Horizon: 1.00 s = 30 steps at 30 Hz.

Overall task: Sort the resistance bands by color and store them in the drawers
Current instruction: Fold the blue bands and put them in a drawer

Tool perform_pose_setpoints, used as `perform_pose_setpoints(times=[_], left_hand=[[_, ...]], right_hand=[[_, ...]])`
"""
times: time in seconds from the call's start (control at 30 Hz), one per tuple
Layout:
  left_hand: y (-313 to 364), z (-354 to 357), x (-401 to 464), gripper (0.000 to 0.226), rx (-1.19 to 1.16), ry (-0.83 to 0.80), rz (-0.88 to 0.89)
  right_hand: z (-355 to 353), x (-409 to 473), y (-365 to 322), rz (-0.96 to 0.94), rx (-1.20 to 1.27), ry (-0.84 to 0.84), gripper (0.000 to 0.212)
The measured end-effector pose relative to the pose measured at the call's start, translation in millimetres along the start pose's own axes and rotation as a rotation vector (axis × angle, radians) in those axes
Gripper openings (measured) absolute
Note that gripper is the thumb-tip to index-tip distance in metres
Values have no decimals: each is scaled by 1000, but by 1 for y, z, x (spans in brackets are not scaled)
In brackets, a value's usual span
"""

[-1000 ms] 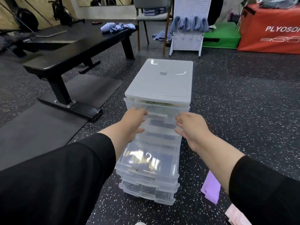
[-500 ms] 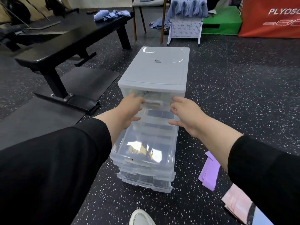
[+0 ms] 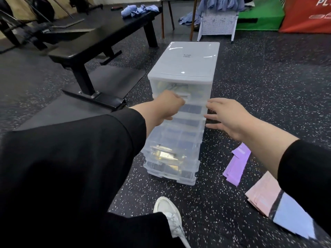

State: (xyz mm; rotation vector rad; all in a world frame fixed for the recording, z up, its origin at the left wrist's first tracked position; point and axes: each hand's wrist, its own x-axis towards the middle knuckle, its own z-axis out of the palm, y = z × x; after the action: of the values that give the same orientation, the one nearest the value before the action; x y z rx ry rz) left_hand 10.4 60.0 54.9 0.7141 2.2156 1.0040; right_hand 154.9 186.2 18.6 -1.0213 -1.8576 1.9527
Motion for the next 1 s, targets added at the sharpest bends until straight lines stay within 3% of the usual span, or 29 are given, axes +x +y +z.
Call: perform_pose_setpoints(times=[0.23,0.47,0.7,1.0], left_hand=[[0,43,-46,23,206,71,136],[-11,156,-84,26,303,-71,234],[-34,231,-88,29,433,-220,233],[-59,293,-55,34,611,-318,218]], right_hand=[[-30,-50,17,7,-88,34,40],[-64,-83,72,30,-345,110,38],[-115,-88,157,84,-766,74,44],[-171,-88,224,303,-912,12,50]])
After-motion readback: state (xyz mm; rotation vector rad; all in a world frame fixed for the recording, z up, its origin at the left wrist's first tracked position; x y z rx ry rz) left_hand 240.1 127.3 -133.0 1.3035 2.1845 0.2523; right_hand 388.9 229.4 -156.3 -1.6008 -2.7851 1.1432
